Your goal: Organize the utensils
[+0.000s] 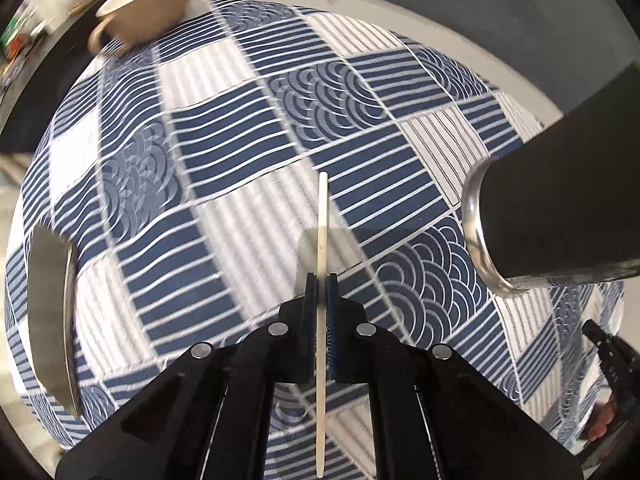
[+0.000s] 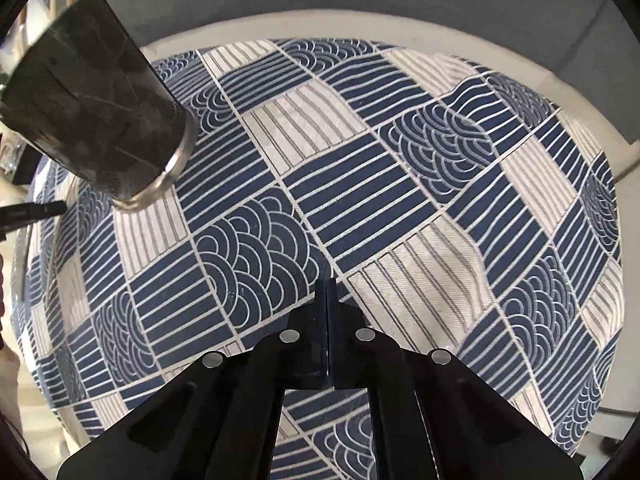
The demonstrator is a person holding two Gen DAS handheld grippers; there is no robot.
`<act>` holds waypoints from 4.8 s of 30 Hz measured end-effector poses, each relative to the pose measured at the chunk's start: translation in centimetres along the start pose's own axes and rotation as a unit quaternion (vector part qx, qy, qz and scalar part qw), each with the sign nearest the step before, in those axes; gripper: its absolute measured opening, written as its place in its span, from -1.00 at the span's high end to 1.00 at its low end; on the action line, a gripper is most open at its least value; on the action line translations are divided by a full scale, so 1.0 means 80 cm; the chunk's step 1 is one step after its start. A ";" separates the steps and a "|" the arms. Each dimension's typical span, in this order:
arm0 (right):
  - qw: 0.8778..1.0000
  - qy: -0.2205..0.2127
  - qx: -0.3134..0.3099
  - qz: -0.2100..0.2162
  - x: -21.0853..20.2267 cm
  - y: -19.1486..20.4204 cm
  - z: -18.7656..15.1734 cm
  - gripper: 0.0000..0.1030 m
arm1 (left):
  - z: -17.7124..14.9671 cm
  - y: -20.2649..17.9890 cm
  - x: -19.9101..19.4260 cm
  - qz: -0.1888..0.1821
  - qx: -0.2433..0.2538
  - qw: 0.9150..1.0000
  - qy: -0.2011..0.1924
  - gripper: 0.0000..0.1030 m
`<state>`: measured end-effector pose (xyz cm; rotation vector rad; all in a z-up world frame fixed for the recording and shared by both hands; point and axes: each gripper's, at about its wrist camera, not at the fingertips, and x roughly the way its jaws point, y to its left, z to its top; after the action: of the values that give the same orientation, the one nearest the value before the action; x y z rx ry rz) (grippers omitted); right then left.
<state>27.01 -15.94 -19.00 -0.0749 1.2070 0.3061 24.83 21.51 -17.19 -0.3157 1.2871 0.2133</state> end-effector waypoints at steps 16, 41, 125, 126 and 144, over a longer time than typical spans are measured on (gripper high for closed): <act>0.986 -0.157 -0.023 0.044 -0.157 0.015 0.093 0.99 | 0.039 -0.015 -0.205 -0.013 0.011 0.987 -0.162 0.91; 0.930 -0.300 -0.086 0.193 -0.202 0.119 0.182 0.99 | 0.098 -0.142 -0.256 -0.229 0.124 0.898 -0.356 0.91; 0.962 -0.271 -0.007 0.012 -0.361 0.063 -0.198 -0.84 | -0.333 -0.197 -0.370 0.051 0.162 0.917 -0.362 -0.88; 0.962 -0.273 -0.011 0.005 -0.364 0.064 -0.198 -0.84 | -0.336 -0.199 -0.372 0.058 0.164 0.915 -0.365 -0.88; 0.958 -0.285 -0.036 0.010 -0.376 0.069 -0.196 -0.84 | -0.336 -0.192 -0.375 0.016 0.128 0.932 -0.338 -0.88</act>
<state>1.60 -19.88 3.85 -0.0334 0.6241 0.3603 -2.51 -1.65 6.76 0.0139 0.6239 0.1569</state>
